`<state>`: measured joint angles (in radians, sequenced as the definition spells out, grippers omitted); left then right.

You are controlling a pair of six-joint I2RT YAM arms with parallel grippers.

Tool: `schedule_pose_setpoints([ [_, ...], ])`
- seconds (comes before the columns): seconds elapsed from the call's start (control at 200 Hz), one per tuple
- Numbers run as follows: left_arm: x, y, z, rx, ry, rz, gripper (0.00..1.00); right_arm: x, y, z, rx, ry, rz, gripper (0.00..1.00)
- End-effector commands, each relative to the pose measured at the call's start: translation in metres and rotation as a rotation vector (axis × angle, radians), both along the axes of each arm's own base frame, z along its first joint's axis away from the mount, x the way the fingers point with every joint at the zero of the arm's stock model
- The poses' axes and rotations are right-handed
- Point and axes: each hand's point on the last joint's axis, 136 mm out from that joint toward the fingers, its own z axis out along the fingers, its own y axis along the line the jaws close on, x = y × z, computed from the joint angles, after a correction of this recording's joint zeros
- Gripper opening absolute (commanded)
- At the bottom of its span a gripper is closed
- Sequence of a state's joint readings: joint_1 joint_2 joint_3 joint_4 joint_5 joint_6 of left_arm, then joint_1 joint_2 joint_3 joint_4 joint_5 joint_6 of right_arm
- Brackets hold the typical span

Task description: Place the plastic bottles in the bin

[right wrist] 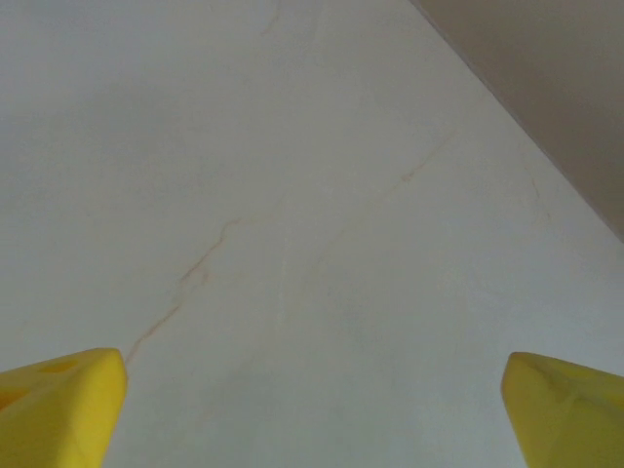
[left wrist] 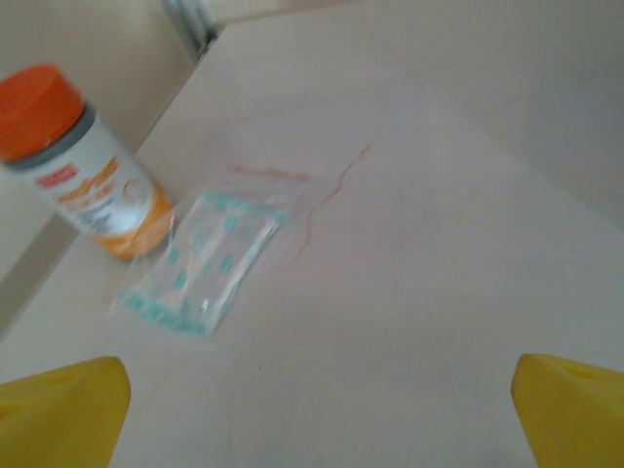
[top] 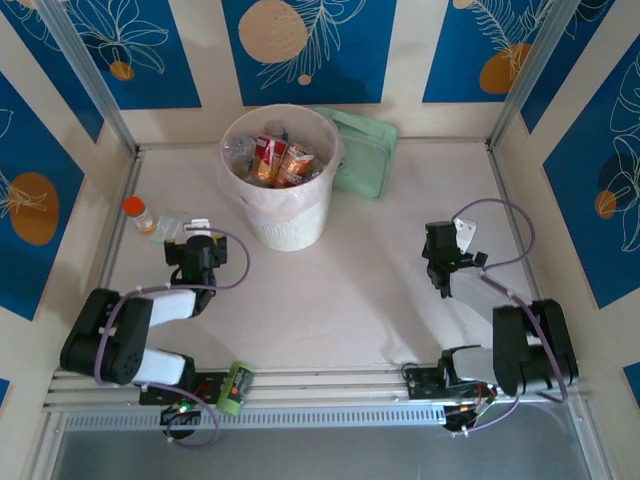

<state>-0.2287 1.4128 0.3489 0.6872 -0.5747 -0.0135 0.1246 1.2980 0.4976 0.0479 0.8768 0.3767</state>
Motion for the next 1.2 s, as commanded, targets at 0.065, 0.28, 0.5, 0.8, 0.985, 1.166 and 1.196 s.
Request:
schedule_pose_setpoints([
  [0.065,0.032,-0.016,0.016,-0.051,-0.109,-0.160,1.00,0.050,0.019,0.045,0.198,-0.407,0.328,0.99],
  [0.28,0.035,-0.009,0.004,-0.124,-0.124,-0.188,1.00,0.068,0.043,0.040,0.392,-0.340,0.558,0.99],
  [0.5,0.034,-0.008,0.004,-0.128,-0.122,-0.186,1.00,0.080,0.096,0.027,0.157,-0.438,0.690,0.99],
  [0.8,0.034,-0.011,0.005,-0.126,-0.121,-0.198,1.00,0.081,0.080,0.020,0.209,-0.364,0.605,0.99],
  [0.985,0.035,-0.011,0.004,-0.126,-0.118,-0.199,1.00,0.081,0.081,0.019,0.211,-0.355,0.607,0.99],
  [1.166,0.037,-0.024,0.002,-0.129,-0.095,-0.280,1.00,0.081,0.081,0.019,0.211,-0.355,0.608,0.99],
  [1.196,0.037,-0.025,0.002,-0.129,-0.095,-0.283,1.00,0.081,0.081,0.019,0.211,-0.355,0.607,0.99],
])
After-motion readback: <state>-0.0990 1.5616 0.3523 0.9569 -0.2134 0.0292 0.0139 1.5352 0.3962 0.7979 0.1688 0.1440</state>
